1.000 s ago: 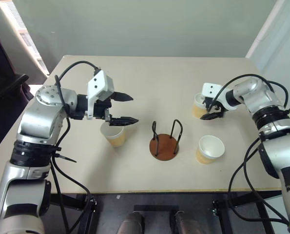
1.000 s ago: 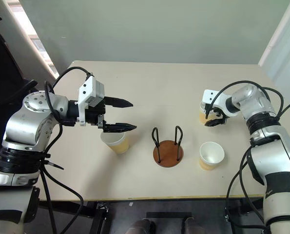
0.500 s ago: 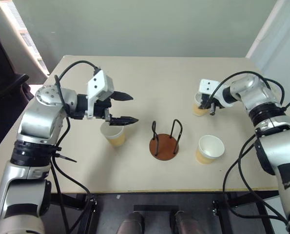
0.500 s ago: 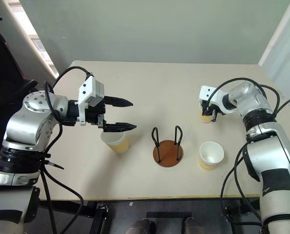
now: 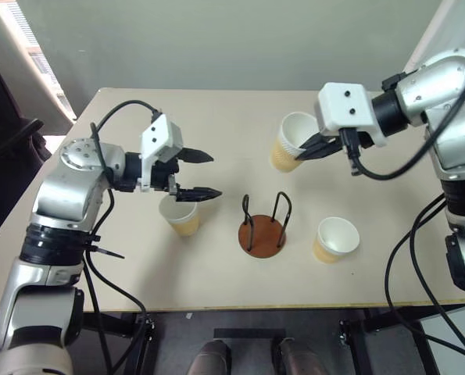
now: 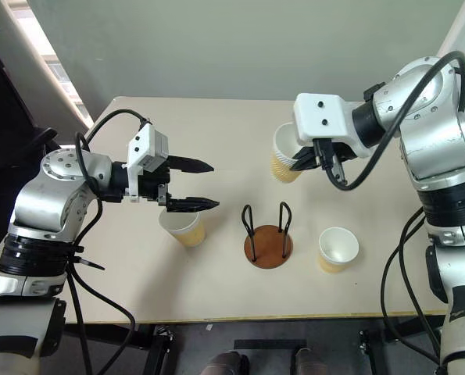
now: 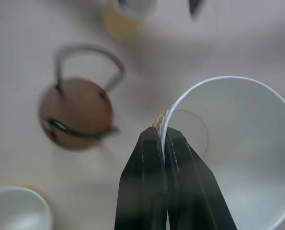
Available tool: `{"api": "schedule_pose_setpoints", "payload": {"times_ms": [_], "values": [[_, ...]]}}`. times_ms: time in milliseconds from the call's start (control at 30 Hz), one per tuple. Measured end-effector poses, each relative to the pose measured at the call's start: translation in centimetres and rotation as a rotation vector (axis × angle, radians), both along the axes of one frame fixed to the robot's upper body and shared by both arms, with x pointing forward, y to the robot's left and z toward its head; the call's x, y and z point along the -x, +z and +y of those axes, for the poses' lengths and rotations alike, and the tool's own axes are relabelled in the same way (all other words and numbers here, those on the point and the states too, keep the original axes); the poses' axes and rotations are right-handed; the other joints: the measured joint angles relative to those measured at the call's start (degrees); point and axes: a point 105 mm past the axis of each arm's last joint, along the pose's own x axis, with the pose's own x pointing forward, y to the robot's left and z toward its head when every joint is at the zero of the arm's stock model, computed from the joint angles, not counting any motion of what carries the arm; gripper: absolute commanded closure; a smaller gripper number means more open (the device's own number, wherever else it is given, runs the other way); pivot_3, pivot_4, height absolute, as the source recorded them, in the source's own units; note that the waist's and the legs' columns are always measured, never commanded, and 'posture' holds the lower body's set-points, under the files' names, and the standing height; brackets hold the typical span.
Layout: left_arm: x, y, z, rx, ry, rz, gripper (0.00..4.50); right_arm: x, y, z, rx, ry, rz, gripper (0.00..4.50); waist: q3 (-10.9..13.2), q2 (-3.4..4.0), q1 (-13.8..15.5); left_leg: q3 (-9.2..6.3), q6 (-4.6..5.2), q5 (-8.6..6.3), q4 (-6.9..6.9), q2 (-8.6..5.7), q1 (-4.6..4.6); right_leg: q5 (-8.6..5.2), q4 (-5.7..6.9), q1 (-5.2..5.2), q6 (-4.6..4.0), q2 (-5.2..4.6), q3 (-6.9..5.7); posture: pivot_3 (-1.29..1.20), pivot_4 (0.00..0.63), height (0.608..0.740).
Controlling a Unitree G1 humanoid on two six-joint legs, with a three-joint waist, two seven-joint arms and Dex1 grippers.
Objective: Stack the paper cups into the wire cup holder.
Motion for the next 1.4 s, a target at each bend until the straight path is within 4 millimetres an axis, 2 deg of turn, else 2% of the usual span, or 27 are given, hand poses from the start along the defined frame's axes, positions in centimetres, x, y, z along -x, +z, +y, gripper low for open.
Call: {"api": "schedule_pose_setpoints", "payload": {"times_ms": [167,733,833,1033,1200,1400], "values": [[-0.1,0.1,-0.6,0.000,-0.031,-0.005,0.00,1.6,-1.3,1.5,0.043,0.077,0.027,4.47,0.00,0.00,0.00,-0.01,0.54,-0.26,0.04,-0.01,0.15,0.08,0.12,0.09,-0.08,-0.01,0.00,0.00,0.150,0.740],[-0.3,-0.1,-0.6,-0.007,-0.027,-0.002,0.00,1.6,-4.0,2.7,0.115,0.133,0.063,4.47,0.00,-0.01,-0.06,-0.01,0.51,0.05,0.05,-0.01,0.22,0.11,0.30,0.08,-0.13,0.00,0.00,0.00,0.150,0.740],[-0.3,-0.1,-0.6,-0.007,-0.028,-0.005,0.00,1.7,-4.8,2.9,0.125,0.145,0.083,3.85,0.00,-0.01,-0.06,-0.01,0.51,0.05,0.05,-0.01,0.22,0.12,0.29,0.07,-0.11,0.00,0.00,0.00,0.150,0.740],[-0.4,0.0,-0.6,-0.004,-0.024,-0.010,0.00,1.4,-4.9,3.2,0.101,0.136,0.072,1.83,0.00,-0.01,-0.07,-0.01,0.51,0.05,0.05,-0.01,0.22,0.12,0.31,0.07,-0.11,0.00,0.00,0.00,0.150,0.740],[-0.4,0.7,-0.7,-0.001,-0.018,-0.041,0.00,1.0,-4.4,3.2,0.046,0.092,0.072,1.83,0.00,-0.01,-0.06,-0.01,0.51,0.05,0.06,-0.01,0.21,0.12,0.29,0.08,-0.11,0.00,0.00,0.00,0.150,0.740],[1.6,2.9,-0.3,-0.081,-0.037,-0.127,0.00,1.5,-0.8,2.2,-0.218,0.005,0.200,1.83,0.00,-0.02,-0.09,0.01,0.15,0.26,-0.02,0.00,0.16,0.09,0.10,0.06,-0.15,0.07,0.03,0.00,0.150,0.740]]}}
